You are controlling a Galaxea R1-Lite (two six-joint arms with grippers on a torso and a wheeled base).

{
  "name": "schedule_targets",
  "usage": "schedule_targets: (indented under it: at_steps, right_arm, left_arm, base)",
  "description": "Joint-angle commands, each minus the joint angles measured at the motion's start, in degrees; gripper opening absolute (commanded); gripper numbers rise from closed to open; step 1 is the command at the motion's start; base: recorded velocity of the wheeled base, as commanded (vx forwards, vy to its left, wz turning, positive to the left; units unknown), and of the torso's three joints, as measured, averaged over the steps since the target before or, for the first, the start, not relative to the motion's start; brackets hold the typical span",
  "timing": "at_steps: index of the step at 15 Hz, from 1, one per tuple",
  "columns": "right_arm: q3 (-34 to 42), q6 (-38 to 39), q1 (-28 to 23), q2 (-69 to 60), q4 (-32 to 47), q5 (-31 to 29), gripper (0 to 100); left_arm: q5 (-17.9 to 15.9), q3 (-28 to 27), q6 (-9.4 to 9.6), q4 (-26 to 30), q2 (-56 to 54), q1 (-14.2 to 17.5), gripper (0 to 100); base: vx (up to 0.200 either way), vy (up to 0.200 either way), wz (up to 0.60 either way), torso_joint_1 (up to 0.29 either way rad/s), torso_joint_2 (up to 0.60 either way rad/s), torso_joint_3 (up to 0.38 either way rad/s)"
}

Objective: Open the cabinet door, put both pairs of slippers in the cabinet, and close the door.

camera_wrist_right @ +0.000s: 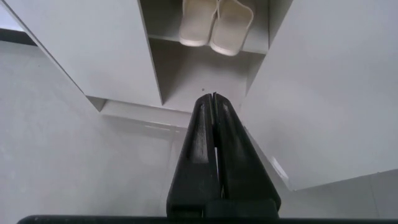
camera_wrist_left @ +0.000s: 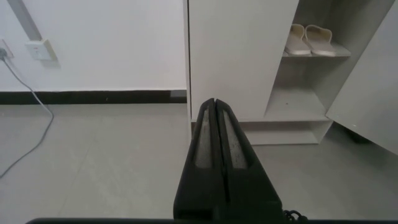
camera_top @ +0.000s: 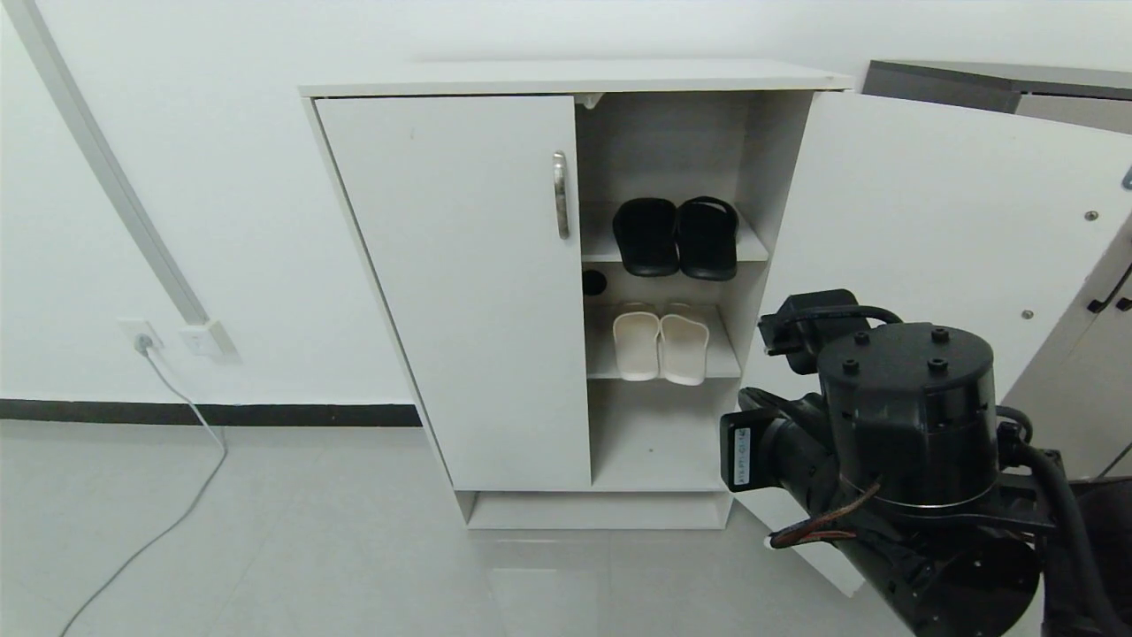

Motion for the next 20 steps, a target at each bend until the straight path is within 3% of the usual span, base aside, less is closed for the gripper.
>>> schedule_targets:
  at_steps: [1, 11, 20]
  right_arm:
    - [0.01, 0.02, 0.04, 0.12, -0.03, -0.01, 0]
    - [0.09, 0.02, -0.13, 0.12, 0.05, 0.08, 0]
    - [0.27, 0.02, -0.13, 0.29, 0.05, 0.26, 0]
  left_arm:
    - [0.08, 0.00, 0.00, -0.01, 0.04, 0.00, 0]
    - [-0.01, 0.00, 0.00, -0.01, 0.04, 0.00, 0]
    - [-0.01, 0.00, 0.00, -0.01, 0.04, 0.00, 0]
  base:
    - [0.000, 0.000, 0.00, 0.000, 0.00, 0.000]
    - [0.000, 0.000, 0.00, 0.000, -0.01, -0.008]
    - [0.000, 0.000, 0.00, 0.054, -0.39, -0.340]
